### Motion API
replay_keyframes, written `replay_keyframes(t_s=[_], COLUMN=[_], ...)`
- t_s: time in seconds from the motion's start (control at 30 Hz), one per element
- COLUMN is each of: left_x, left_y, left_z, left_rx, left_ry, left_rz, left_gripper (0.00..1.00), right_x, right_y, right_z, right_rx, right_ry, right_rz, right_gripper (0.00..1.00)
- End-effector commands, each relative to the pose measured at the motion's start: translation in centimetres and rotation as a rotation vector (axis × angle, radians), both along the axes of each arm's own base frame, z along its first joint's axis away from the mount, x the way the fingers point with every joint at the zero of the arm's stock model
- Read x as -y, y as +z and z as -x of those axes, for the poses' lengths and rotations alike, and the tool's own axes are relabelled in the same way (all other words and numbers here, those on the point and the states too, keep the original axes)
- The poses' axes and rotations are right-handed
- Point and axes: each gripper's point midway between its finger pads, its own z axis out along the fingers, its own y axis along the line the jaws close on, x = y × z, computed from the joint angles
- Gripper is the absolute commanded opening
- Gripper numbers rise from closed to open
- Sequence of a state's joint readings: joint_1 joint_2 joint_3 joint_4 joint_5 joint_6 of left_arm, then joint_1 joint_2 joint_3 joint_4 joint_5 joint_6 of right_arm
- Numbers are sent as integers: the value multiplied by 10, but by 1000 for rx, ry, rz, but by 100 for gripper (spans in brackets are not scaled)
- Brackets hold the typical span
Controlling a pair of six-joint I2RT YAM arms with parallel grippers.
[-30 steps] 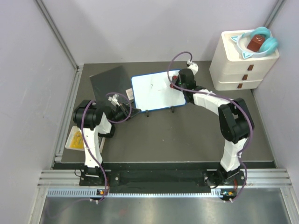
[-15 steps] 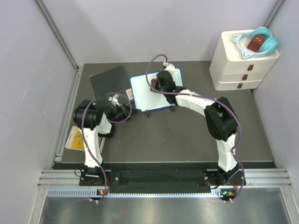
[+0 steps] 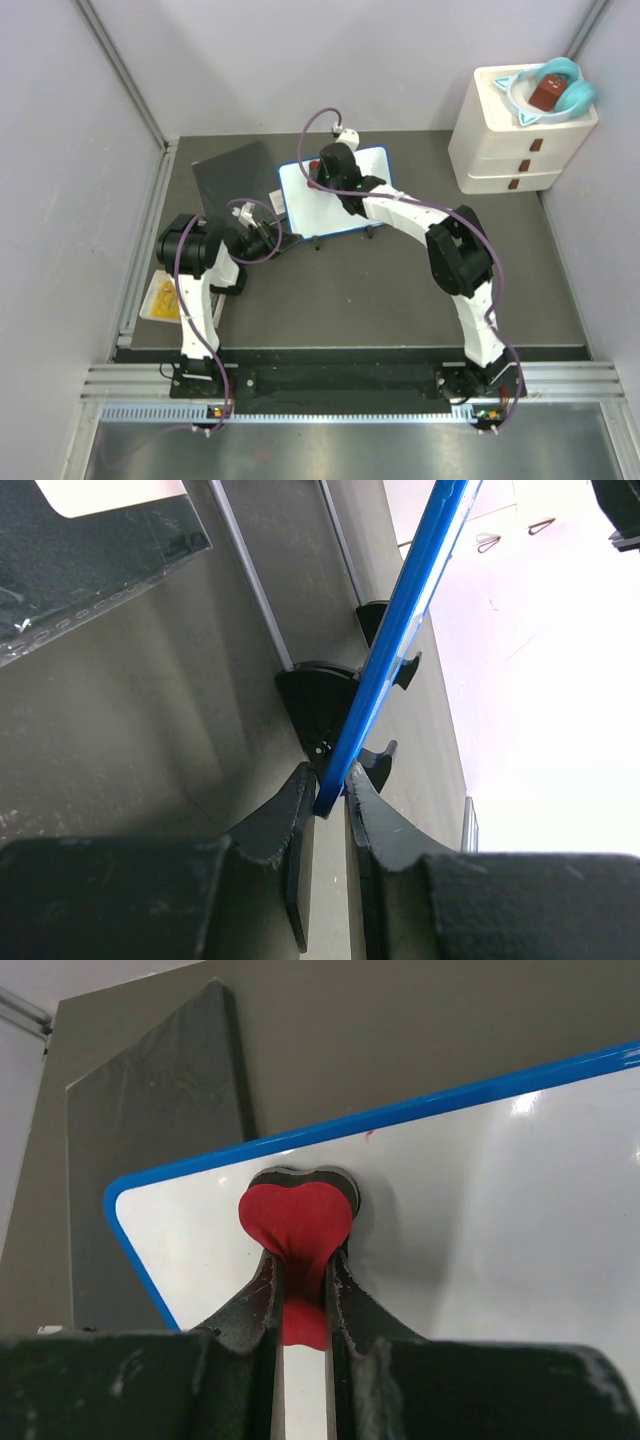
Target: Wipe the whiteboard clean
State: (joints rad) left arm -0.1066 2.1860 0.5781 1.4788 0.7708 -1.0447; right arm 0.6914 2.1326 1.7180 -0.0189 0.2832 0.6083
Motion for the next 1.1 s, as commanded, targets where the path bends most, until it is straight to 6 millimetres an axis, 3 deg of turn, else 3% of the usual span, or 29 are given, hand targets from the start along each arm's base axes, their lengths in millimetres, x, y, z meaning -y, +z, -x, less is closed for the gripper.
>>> replay_keyframes(t_s=[0.0,0.2,0.5,0.73,0.9,1.07], left_x=[-1,0,0,0,0,1], left_y=[18,19,19,19,19,19], left_z=[-3,-4,-4,-3,-3,-3], left_rx=[194,198,197,198,199,199], left_ry=[20,19,17,15,15,14], left_rz=[-12,-11,-12,-12,-13,-11], left_gripper=[0,0,0,0,0,0], right_x=[13,45,95,126,140,137], right_y=[5,-9,-50,-71,-85,-95], right_z=[-14,-17,-5,0,3,8], right_rx=[33,-12,-101,-152,-182,-209], right_ry=[-71,-122,-189,-259,-289,-269], right_rz=[72,94,112,140,193,177], right_gripper=[0,0,0,0,0,0])
